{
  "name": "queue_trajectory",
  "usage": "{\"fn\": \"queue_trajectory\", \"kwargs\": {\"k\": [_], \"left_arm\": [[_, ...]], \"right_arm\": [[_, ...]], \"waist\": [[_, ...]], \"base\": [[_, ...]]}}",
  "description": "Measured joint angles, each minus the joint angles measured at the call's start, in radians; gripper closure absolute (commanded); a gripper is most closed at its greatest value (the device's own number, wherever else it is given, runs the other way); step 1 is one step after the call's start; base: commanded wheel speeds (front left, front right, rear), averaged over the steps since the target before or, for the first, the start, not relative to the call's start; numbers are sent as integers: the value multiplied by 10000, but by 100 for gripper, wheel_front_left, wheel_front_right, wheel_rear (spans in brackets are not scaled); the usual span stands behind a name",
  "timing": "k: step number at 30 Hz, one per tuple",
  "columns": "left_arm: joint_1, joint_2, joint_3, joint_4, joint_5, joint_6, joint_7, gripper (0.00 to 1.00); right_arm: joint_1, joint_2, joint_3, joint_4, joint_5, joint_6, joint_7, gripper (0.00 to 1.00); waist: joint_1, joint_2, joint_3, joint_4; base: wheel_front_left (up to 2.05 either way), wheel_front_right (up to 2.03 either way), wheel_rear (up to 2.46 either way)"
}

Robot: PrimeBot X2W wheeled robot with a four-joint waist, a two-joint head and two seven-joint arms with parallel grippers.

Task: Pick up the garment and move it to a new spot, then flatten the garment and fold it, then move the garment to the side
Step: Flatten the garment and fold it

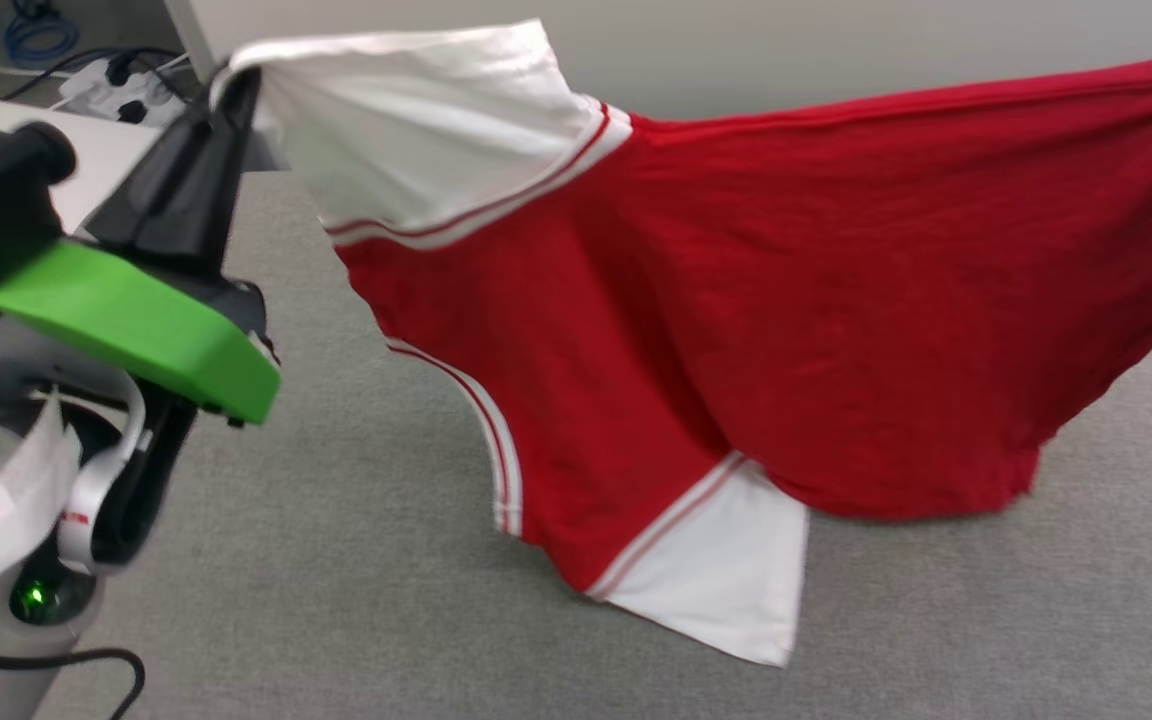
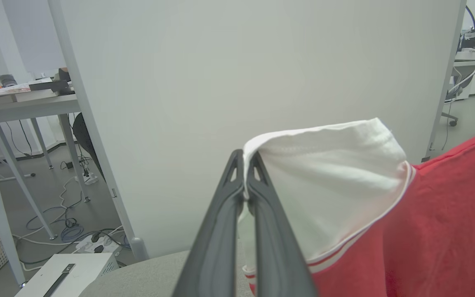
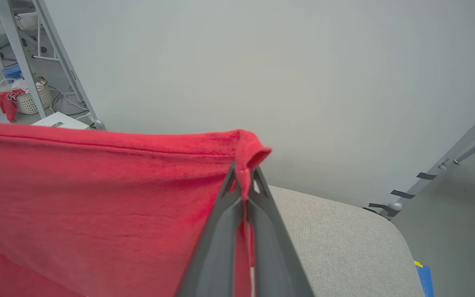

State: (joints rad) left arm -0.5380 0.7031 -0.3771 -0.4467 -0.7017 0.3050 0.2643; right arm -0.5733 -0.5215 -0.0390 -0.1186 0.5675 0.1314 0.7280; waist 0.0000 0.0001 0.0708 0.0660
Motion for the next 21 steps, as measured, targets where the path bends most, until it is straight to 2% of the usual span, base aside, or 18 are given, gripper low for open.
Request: {"fn": "queue_trajectory", "kwargs": {"k": [5, 12, 18, 21], "left_arm": [[-649, 105, 173, 255, 330, -25, -146, 100], [-1812, 364, 290, 897, 598, -439, -213, 100], [-3278, 729, 297, 1576, 863, -1160, -81, 100], [-4389, 882, 249, 2090, 997, -1697, 69, 100]], "right_arm": [[-53, 173, -48, -330, -52, 0, -151, 100], [-437, 230, -222, -514, -107, 0, -460, 100], [-1276, 36, -270, -372, -150, 2, -830, 100], [-2089, -109, -314, -19, -343, 4, -1166, 100]], "waist": [[0, 0, -136, -420], [0, 0, 72, -781], [0, 0, 753, -884], [0, 0, 1285, -906]], "base": [[0, 0, 0], [0, 0, 0], [0, 0, 0], [0, 0, 0]]}}
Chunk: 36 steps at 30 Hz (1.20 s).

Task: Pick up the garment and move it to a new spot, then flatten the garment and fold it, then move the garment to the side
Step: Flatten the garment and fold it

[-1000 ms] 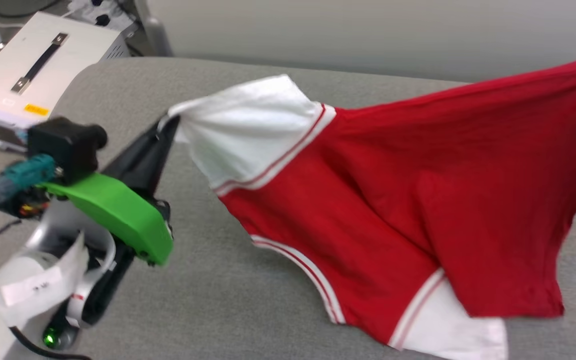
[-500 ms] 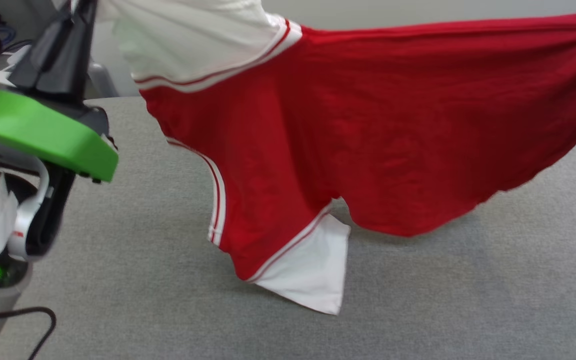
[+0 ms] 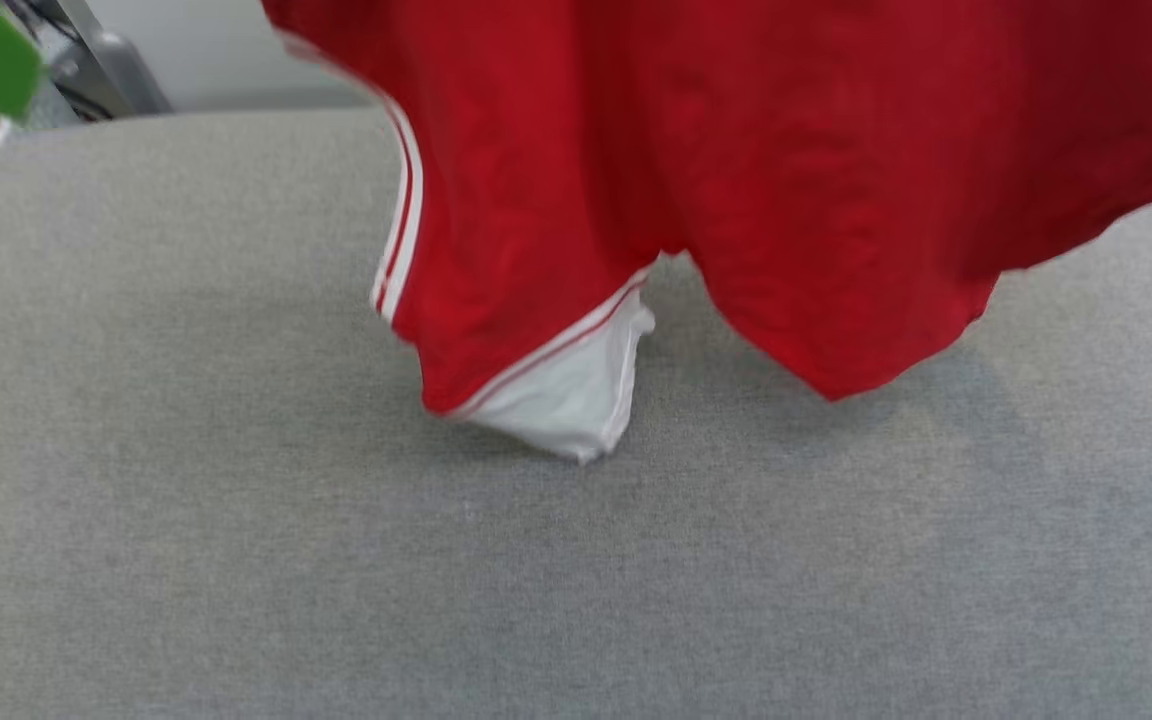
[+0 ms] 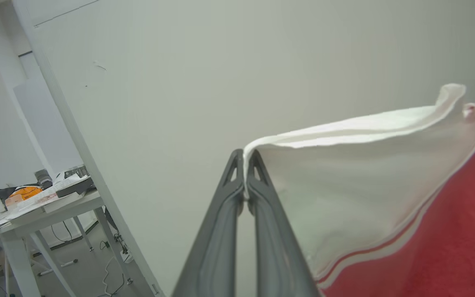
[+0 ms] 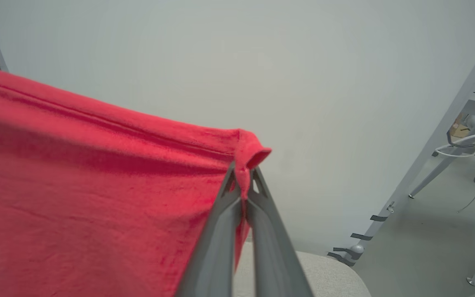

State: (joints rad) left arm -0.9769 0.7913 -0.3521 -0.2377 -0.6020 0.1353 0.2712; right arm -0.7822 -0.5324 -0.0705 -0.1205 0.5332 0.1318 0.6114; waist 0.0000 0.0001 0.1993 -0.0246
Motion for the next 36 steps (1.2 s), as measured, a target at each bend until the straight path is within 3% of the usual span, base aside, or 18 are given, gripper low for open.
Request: {"fn": "queue_trajectory", "kwargs": {"k": [8, 14, 26, 31, 36], "left_arm": [[-3197, -50, -435, 1852, 500, -1323, 303, 100], [-5766, -594, -986, 4161, 1283, -2142, 29, 100], [-10163, -2105, -1352, 8558, 2529, -2429, -2619, 100], [-10220, -2495, -1632, 9923, 2514, -2543, -3572, 100], [-8873, -2849, -1988, 10709, 2174, -2606, -4527, 100]], "right_arm": [[-2530, -150, 410, 1724, -431, 10, -1022, 100], [-4694, 163, 825, 3632, -1014, 12, -2113, 100], [-8582, 1308, 725, 7402, -2945, 84, -4936, 100], [-8905, 1524, 702, 8335, -3340, 82, -5883, 100], [-8571, 1620, 1162, 9024, -3294, 75, -6533, 100]], "waist": [[0, 0, 1606, -8], [3, 0, 2845, -3], [3, 0, 4553, -60], [2, 0, 4805, 92], [2, 0, 4807, 399]], "base": [[0, 0, 0], [0, 0, 0], [0, 0, 0], [0, 0, 0], [0, 0, 0]]}}
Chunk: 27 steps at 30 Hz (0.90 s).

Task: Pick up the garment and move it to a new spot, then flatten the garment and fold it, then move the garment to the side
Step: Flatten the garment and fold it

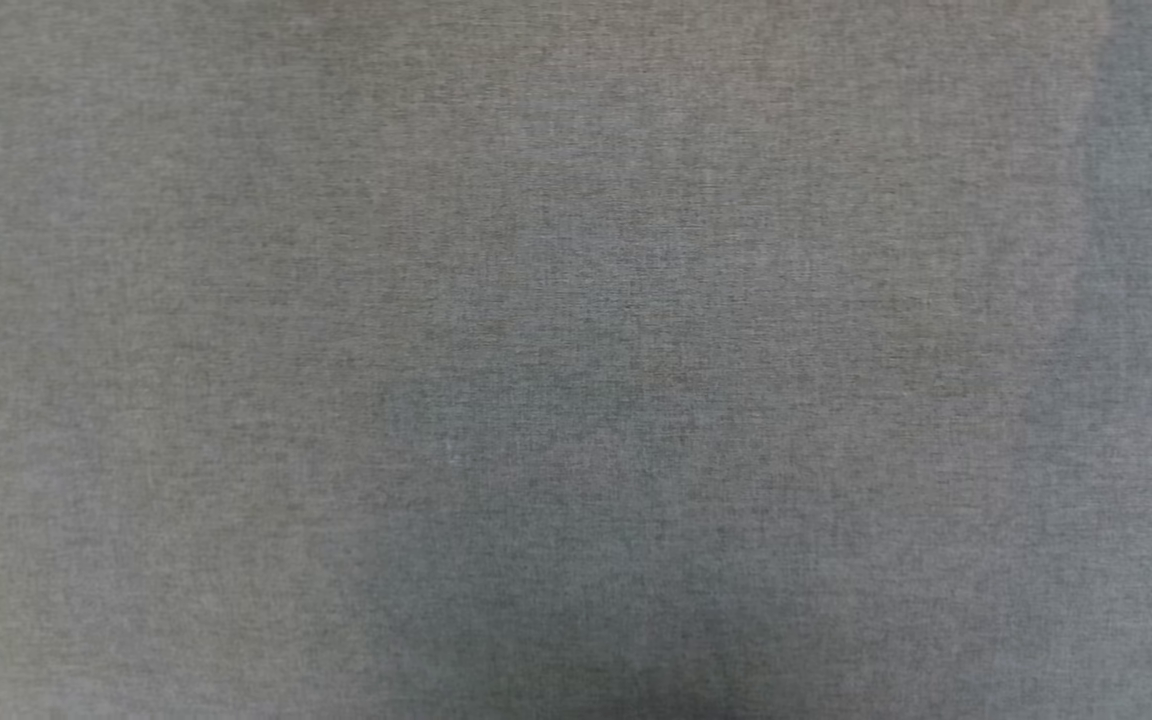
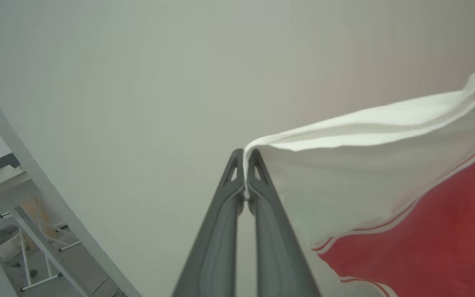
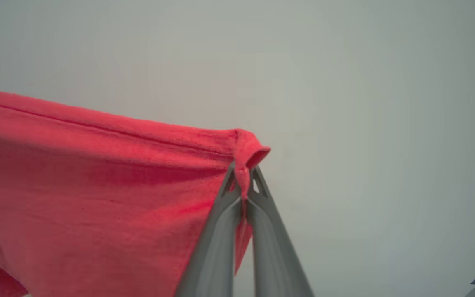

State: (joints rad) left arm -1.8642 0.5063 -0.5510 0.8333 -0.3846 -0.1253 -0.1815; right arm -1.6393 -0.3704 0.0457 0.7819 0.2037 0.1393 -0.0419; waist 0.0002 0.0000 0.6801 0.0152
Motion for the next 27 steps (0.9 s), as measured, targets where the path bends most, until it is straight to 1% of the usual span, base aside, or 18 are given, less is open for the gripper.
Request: {"fn": "queue_trajectory", "kwargs": {"k": [6, 10, 13, 14, 16, 21, 27], "left_arm": [[2828, -704, -318, 82, -773, -25, -533, 100], [4765, -938, -431, -330, -1181, -25, -658, 100], [6283, -1030, -499, -819, -1484, -8, -667, 100], [7759, -1041, -569, -1446, -1657, 171, -731, 100], [8768, -988, -671, -1906, -1753, 337, -648, 100], [11134, -706, -951, -3133, -2251, 757, 163, 100], [13885, 75, -1156, -4961, -2869, 1492, 1120, 100]], "right_arm": [[1611, -58, 769, 539, 719, -4, -619, 100], [2954, -102, 1394, 564, 1473, -4, -903, 100], [4161, -203, 1931, 391, 2107, -6, -961, 100], [5425, -378, 2389, 71, 2763, -6, -978, 100], [6304, -516, 2663, -230, 3258, -6, -928, 100], [8246, -819, 3120, -909, 4297, -6, -648, 100], [10253, -1049, 3482, -1684, 5287, -6, -134, 100]], "waist": [[0, 0, -423, 256], [-2, 0, -948, 379], [-2, 0, -1420, 465], [-3, 0, -1943, 554], [-3, 0, -2328, 612], [-3, 0, -3229, 719], [-3, 0, -4268, 805]], "base": [[0, 0, 0], [0, 0, 0], [0, 0, 0], [0, 0, 0], [0, 0, 0], [0, 0, 0], [0, 0, 0]]}}
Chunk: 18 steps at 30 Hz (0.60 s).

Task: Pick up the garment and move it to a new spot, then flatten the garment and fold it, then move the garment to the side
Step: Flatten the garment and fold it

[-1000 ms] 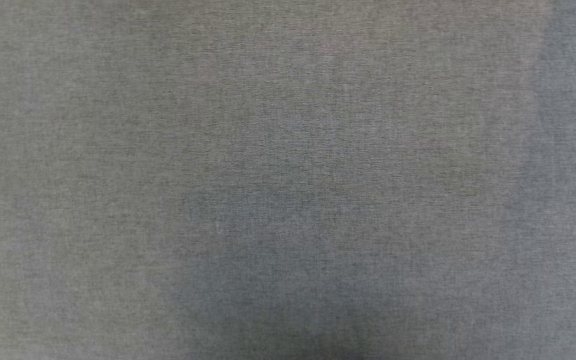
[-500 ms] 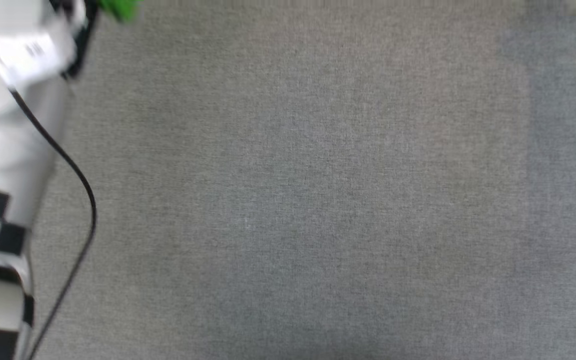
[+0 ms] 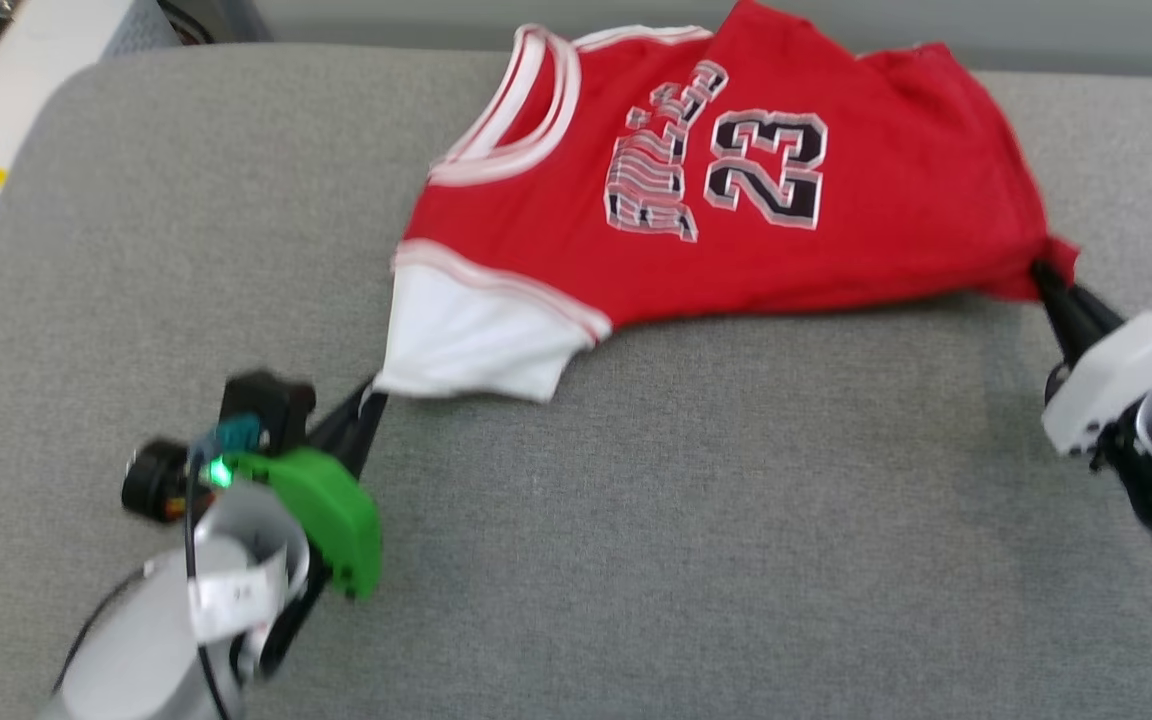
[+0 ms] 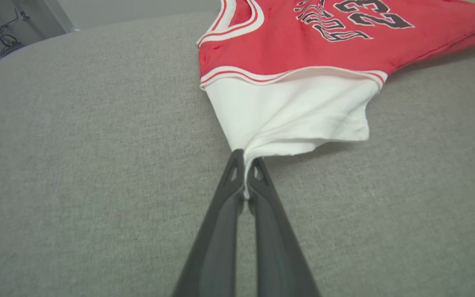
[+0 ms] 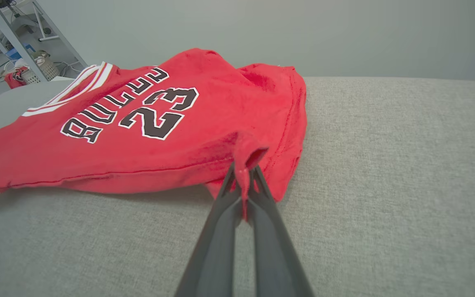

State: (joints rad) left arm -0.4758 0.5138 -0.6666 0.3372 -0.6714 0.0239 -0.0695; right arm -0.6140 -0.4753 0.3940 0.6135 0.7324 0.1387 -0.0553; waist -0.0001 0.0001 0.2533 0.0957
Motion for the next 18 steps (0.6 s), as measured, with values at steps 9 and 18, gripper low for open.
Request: {"fn": "queue_trajectory", "kwargs": {"k": [9, 18], "left_arm": [[3039, 1406, -107, -3032, -596, 1151, 1062, 100], [4553, 2263, -773, -4752, -986, 1310, 2211, 100]], "right_arm": [[2289, -119, -128, -677, 909, 0, 414, 100], [4372, -422, -577, -1657, 1315, 0, 1189, 100]], "waist": [[0, 0, -1382, 77], [0, 0, -2405, 179]], "base": [[0, 0, 0], [0, 0, 0]]}}
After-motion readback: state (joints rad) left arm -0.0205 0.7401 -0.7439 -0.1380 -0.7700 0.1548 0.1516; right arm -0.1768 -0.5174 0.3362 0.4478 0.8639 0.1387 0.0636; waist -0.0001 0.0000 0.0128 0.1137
